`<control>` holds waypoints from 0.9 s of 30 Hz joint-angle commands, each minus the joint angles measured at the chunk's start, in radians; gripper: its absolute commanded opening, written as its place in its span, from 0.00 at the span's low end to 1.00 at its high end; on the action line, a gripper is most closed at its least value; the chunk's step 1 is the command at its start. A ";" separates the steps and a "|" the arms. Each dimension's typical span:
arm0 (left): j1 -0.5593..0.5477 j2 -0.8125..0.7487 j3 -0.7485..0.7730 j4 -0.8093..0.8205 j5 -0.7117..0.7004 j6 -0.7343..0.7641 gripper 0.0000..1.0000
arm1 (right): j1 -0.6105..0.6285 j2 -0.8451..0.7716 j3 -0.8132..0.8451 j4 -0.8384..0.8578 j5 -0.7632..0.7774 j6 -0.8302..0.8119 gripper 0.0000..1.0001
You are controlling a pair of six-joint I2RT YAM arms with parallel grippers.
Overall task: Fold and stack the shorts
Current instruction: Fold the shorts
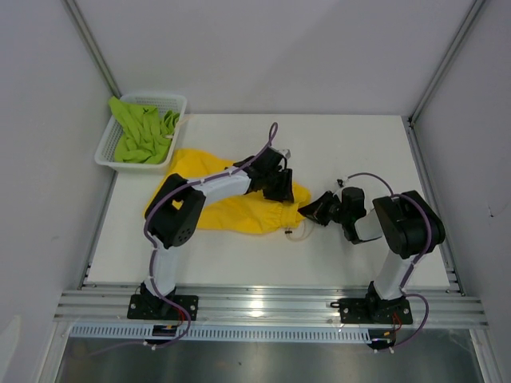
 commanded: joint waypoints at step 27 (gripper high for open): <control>-0.010 -0.004 -0.201 0.238 -0.007 -0.072 0.50 | 0.418 -0.290 -0.082 -0.199 0.284 -0.463 0.17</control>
